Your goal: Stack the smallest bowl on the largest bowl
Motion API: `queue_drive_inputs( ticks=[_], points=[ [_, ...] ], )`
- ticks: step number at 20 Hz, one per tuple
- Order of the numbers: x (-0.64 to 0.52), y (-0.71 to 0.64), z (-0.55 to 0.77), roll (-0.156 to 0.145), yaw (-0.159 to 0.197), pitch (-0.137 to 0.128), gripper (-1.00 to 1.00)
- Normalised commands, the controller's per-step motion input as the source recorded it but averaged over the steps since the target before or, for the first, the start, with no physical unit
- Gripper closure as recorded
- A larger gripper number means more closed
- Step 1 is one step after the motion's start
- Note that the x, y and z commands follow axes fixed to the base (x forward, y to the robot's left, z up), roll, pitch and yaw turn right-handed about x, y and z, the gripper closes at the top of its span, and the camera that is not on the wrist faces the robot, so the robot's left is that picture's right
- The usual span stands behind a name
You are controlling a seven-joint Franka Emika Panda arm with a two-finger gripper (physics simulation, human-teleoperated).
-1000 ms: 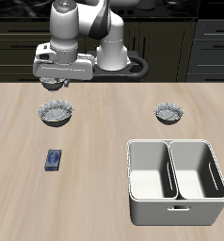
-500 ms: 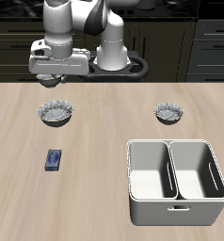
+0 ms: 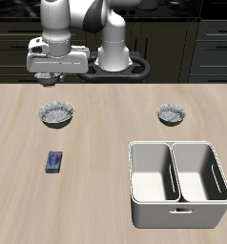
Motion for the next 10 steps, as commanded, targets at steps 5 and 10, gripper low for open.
queue_drive_inputs(
  ticks=[5,10],
  points=[
    [0.07,0.13,-0.16,0.027,-0.006,0.021,1.0],
    [0.07,0.08,-0.28,0.019,-0.001,0.036,1.0]
  ],
)
